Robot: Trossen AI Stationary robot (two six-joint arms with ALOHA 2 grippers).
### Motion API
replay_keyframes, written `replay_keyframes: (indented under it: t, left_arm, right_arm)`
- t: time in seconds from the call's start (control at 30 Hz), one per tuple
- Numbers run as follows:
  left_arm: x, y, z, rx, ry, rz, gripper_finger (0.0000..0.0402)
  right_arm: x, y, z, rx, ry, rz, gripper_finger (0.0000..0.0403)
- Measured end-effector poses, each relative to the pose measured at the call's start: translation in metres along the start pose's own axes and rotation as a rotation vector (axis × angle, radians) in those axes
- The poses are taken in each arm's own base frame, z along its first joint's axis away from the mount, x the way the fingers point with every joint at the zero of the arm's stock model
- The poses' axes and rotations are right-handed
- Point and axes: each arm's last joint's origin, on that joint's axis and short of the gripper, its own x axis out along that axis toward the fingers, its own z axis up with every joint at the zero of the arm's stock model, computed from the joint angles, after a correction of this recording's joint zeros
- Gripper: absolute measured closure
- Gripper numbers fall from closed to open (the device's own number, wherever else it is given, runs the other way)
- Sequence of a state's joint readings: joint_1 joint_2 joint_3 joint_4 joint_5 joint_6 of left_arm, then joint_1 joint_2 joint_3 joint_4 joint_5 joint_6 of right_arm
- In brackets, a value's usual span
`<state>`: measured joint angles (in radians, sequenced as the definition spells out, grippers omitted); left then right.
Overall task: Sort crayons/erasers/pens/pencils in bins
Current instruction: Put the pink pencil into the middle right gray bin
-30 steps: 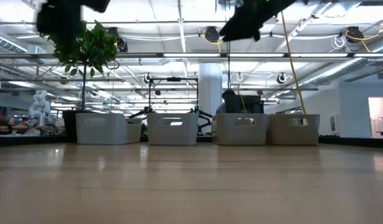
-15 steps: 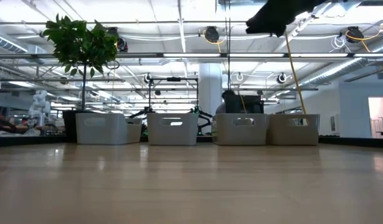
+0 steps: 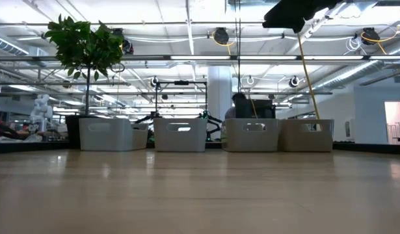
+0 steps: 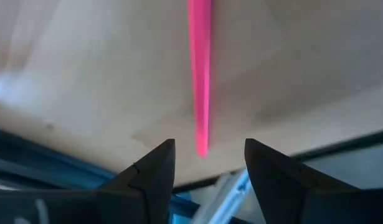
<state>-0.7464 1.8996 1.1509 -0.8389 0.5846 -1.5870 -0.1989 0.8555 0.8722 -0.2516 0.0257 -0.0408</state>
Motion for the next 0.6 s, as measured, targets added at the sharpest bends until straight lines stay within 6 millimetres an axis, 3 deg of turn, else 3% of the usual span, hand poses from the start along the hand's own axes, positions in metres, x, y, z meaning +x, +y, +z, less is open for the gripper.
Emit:
replay_keyframes:
  t: [0.27,0.6]
  left_arm:
    - [0.019,0.013,0.019,0.025,0.045,-0.005,0.0219]
    - [0.017,0.018,0.034,-0.004,0.03,-0.019,0.0352]
  right_arm:
    - [0.0,0.0,0.0,-0.001,0.0,0.0,0.0241]
    - [0.0,0.0,0.0,-0.001,0.0,0.0,0.0241]
